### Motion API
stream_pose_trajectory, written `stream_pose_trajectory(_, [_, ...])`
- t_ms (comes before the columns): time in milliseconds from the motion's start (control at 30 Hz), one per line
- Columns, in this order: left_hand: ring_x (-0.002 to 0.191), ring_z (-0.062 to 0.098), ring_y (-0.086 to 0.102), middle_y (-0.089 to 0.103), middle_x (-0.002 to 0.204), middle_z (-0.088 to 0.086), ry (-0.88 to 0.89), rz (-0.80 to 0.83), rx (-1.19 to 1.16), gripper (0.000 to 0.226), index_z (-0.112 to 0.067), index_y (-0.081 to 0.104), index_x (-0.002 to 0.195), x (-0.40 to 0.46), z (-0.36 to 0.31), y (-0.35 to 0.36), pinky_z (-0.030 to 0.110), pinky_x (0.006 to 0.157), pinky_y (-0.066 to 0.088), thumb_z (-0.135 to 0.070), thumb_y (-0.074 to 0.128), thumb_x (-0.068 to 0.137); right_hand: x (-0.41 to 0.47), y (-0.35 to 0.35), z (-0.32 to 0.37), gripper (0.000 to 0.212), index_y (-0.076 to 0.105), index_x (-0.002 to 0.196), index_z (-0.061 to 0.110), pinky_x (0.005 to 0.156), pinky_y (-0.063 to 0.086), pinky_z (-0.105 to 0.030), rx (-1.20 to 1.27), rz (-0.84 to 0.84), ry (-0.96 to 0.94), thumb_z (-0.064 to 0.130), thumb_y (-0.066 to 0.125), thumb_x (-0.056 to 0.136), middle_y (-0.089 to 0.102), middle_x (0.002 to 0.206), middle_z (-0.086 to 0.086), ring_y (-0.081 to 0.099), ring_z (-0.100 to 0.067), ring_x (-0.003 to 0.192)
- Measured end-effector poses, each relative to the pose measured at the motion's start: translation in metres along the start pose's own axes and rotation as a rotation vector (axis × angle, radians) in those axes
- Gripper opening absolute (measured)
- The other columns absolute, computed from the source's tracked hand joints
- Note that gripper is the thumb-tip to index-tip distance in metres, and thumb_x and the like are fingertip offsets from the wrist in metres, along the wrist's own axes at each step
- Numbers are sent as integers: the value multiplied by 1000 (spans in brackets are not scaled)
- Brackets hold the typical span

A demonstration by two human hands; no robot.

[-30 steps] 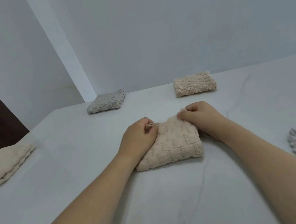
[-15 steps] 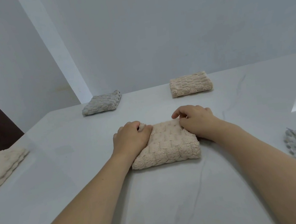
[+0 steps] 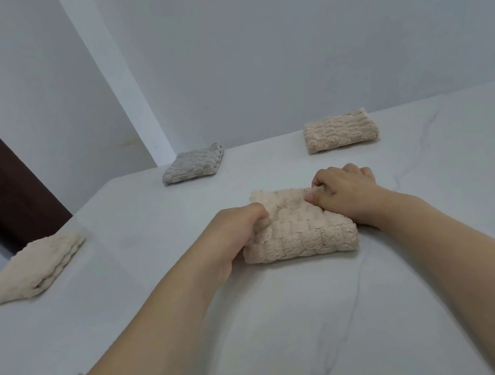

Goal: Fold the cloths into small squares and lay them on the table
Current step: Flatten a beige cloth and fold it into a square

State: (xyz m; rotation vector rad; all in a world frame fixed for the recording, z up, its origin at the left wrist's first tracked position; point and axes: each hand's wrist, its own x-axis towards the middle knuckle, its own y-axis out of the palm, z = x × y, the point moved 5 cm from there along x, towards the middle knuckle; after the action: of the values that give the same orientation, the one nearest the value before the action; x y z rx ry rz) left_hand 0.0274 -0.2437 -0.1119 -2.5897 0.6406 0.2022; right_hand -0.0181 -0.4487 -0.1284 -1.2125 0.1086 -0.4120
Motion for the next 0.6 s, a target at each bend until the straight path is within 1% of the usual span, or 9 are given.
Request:
stream_pose_trajectory(67, [67, 18, 46, 50, 68, 0, 93, -74, -8, 17, -19, 55, 72, -1, 8, 0, 30, 61, 32, -31, 65, 79, 0, 0, 0, 35, 53, 116, 28, 103, 21, -42, 7, 2, 9, 53, 39, 95, 57, 124, 4, 39, -25, 121])
stream_pose_trajectory(167, [77, 22, 45, 48, 64, -8, 197, -127, 10, 23, -24, 50, 63, 5, 18, 2, 37, 73, 33, -44, 60, 65, 1, 2, -1, 36, 56, 117, 27, 104, 22, -43, -1, -5, 8, 50, 39, 96, 58, 125, 1, 41, -26, 122])
stream_pose_trajectory(233, [81, 27, 45, 47, 61, -12, 249, -128, 10, 18, -27, 49, 62, 8, 22, 2, 41, 80, 32, -43, 57, 66, 1, 1, -1, 37, 58, 118, 23, 104, 23, -42, -4, -43, -6, 47, 39, 97, 57, 125, -1, 41, -27, 122])
stream_pose_trajectory(300, [92, 35, 54, 57, 66, -5, 280, -136, 12, 15, -29, 54, 70, 10, 23, 2, 50, 92, 39, -43, 55, 68, 1, 0, 1, 37, 56, 121, 21, 103, 24, -41, 11, -89, -19, 45, 39, 98, 54, 125, -2, 40, -27, 121])
stream_pose_trajectory(333, [97, 35, 58, 64, 71, -2, 286, -142, 19, 15, -30, 56, 76, 11, 23, 2, 54, 99, 40, -44, 54, 69, 1, 0, 1, 36, 54, 121, 20, 102, 24, -40, 23, -105, -27, 44, 38, 99, 53, 123, -2, 40, -26, 119])
stream_pose_trajectory(367, [99, 32, 61, 68, 75, -3, 292, -145, 23, 17, -33, 57, 81, 12, 24, 2, 56, 102, 38, -44, 54, 69, 1, 0, 2, 35, 52, 120, 19, 101, 24, -40, 34, -109, -37, 43, 37, 100, 55, 120, -2, 41, -26, 117])
stream_pose_trajectory(500, [104, 29, 62, 73, 80, -11, 296, -116, -44, 27, -49, 55, 93, 9, 21, 1, 55, 100, 43, -49, 58, 67, 1, 1, 3, 23, 47, 112, 22, 101, 27, -40, 89, -76, -66, 38, 35, 101, 61, 107, 0, 48, -24, 111])
stream_pose_trajectory(567, [96, 24, 64, 72, 80, -13, 291, -93, -73, 37, -53, 52, 103, 7, 20, -1, 47, 88, 50, -48, 61, 67, 1, 2, 2, 13, 44, 106, 26, 100, 27, -40, 120, -68, -77, 35, 35, 101, 63, 102, 4, 51, -23, 109])
stream_pose_trajectory(600, [89, 20, 63, 69, 78, -13, 284, -87, -66, 44, -53, 50, 110, 6, 20, -1, 43, 81, 49, -46, 62, 69, 1, 3, 2, 11, 43, 105, 28, 100, 27, -40, 129, -67, -81, 34, 35, 102, 62, 98, 7, 51, -22, 108])
